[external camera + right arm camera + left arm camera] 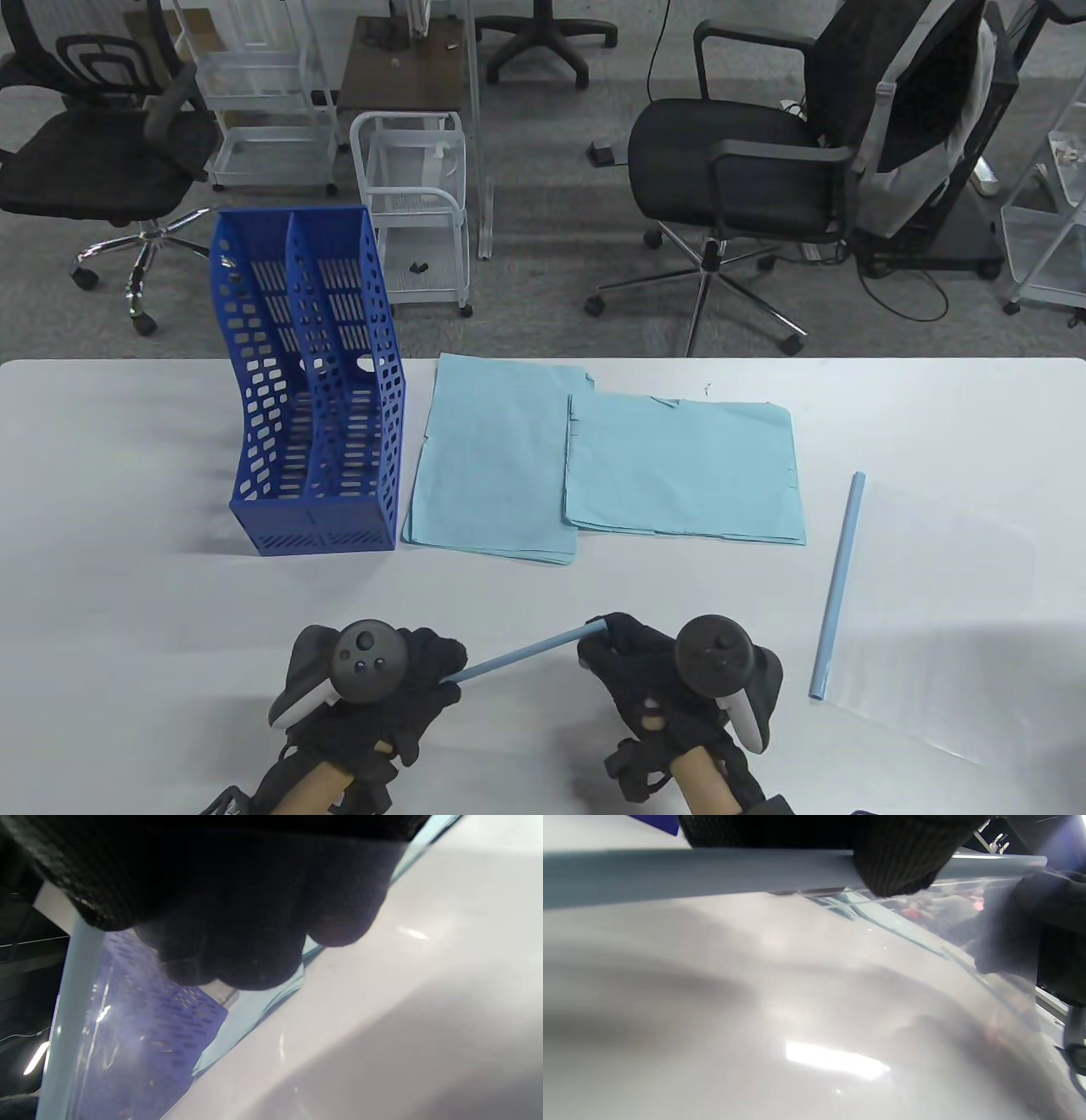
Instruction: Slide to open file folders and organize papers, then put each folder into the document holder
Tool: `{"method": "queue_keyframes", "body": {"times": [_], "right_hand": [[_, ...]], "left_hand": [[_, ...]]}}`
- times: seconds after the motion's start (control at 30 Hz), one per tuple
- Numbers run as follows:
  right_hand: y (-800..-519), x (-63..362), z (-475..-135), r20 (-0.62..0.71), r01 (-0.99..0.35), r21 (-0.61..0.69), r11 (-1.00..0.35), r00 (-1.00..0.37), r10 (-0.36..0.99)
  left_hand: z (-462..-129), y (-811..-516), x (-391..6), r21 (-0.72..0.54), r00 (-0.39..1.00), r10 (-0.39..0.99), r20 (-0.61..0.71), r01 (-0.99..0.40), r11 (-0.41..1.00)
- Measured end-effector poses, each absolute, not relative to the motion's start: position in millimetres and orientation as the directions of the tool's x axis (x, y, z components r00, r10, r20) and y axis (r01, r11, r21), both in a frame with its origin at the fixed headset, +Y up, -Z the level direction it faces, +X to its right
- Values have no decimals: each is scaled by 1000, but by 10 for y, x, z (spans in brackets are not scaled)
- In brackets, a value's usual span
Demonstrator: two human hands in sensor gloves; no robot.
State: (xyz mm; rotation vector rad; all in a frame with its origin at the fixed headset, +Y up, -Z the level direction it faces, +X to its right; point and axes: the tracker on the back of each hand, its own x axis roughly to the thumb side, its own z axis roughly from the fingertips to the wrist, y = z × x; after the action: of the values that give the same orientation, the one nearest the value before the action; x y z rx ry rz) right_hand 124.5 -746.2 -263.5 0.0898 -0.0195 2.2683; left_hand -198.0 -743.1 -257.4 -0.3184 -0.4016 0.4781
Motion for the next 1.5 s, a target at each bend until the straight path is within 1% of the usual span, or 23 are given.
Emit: {"method": "queue_keyframes", "body": {"times": [0.13, 0.2, 0.27, 0.33, 0.5, 0.7, 0.83, 0.93, 1.0, 1.07, 1.13, 1.2, 1.23, 1.3, 1.5], "right_hand": [[-7464, 1057, -2589, 116, -764, 29, -644, -637, 762], [-7479, 962, -2570, 137, -734, 43, -678, -667, 732], [-7478, 941, -2564, 134, -724, 20, -689, -681, 720], [-7485, 956, -2576, 129, -743, 45, -668, -658, 742], [-7451, 1133, -2606, 92, -815, 21, -580, -576, 812], [-7364, 1402, -2603, 75, -843, -62, -534, -538, 840], [-7302, 1540, -2590, 67, -846, -118, -520, -529, 846], [-7275, 1623, -2584, 56, -837, -141, -529, -540, 840], [-7248, 1673, -2576, 50, -818, -172, -548, -563, 825], [-7201, 1777, -2562, 39, -806, -232, -544, -567, 823], [-7175, 1910, -2564, 18, -811, -248, -530, -551, 835], [-7191, 1992, -2559, -14, -826, -235, -513, -525, 851], [-7208, 2030, -2564, -28, -832, -249, -496, -506, 862], [-7230, 2055, -2579, -52, -822, -238, -517, -521, 852], [-7271, 1909, -2598, -34, -808, -171, -563, -567, 823]], "left_hand": [[-2545, -7460, -1900, -403, 716, 631, 298, -505, 763], [-2533, -7450, -1870, -386, 696, 660, 283, -548, 742], [-2499, -7431, -1880, -360, 727, 630, 274, -530, 768], [-2473, -7399, -1917, -314, 732, 627, 266, -549, 775], [-2463, -7332, -2089, -371, 764, 615, 194, -523, 767], [-2504, -7241, -2385, -393, 838, 531, 128, -449, 803], [-2546, -7202, -2588, -440, 902, 428, 66, -358, 824], [-2581, -7216, -2756, -480, 916, 401, -8, -355, 802], [-2602, -7224, -2856, -476, 929, 368, -41, -342, 810], [-2625, -7239, -2993, -465, 946, 309, -103, -320, 825], [-2658, -7272, -3148, -463, 929, 340, -145, -367, 807], [-2677, -7322, -3279, -478, 885, 428, -184, -461, 748], [-2686, -7349, -3330, -483, 867, 451, -210, -493, 723], [-2699, -7400, -3402, -472, 865, 427, -264, -502, 724], [-2754, -7545, -3443, -452, 865, 321, -387, -481, 751]]}}
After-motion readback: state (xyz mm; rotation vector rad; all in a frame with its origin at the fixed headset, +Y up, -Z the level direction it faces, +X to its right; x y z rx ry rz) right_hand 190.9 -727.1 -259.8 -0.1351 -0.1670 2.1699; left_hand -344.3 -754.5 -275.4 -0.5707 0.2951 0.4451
